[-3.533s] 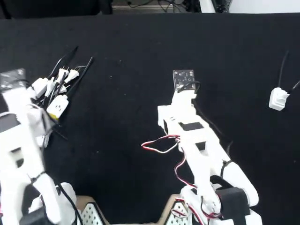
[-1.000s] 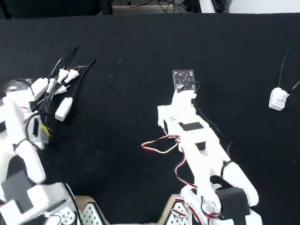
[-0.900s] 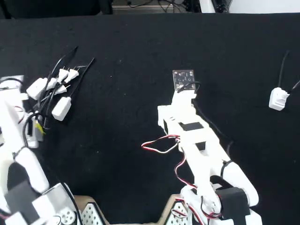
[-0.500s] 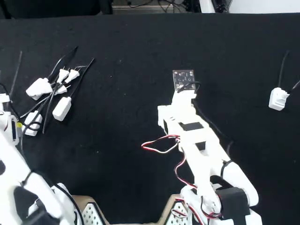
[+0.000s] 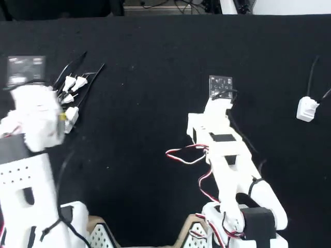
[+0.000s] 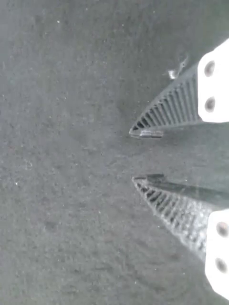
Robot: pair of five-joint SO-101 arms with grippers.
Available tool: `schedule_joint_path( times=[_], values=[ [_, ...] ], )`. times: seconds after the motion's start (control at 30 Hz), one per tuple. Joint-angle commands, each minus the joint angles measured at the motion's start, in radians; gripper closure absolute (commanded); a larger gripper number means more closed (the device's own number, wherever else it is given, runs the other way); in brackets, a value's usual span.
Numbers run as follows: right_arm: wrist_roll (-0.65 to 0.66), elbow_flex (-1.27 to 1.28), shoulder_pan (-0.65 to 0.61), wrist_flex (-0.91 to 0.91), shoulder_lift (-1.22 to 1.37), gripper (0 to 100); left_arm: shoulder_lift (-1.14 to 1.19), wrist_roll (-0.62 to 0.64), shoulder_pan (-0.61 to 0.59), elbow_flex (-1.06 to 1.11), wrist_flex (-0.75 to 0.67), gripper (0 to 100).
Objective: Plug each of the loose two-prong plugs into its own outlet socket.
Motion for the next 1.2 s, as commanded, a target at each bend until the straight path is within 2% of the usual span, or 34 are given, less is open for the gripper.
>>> schedule_joint_path(
  times=[0.0,0.1,0.23,0.47,0.57,0.83,1.07,1.17],
  values=[
    [-0.011,-0.007,0.034,-0.026,-0.051,87.7,0.025,0.023,0.254,0.022,-0.044,97],
    [-0.015,-0.007,0.066,-0.029,-0.051,87.7,0.101,0.021,0.378,0.125,-0.103,97],
    [-0.077,-0.015,0.083,-0.028,-0.051,87.7,0.219,0.021,0.486,0.242,-0.193,97],
    [-0.083,-0.016,0.083,-0.029,-0.051,87.7,0.402,0.037,0.602,0.377,-0.407,97],
    [-0.083,-0.018,0.081,-0.029,-0.051,87.7,0.470,0.100,0.638,0.406,-0.465,97],
    [-0.083,-0.019,0.080,-0.031,-0.048,87.8,0.563,0.204,0.648,0.358,-0.439,96],
    [-0.081,-0.019,0.080,-0.031,-0.044,87.8,0.559,0.224,0.648,0.252,-0.258,72],
    [-0.077,-0.019,0.080,-0.031,-0.044,87.8,0.559,0.222,0.624,0.214,-0.212,71]
  ],
)
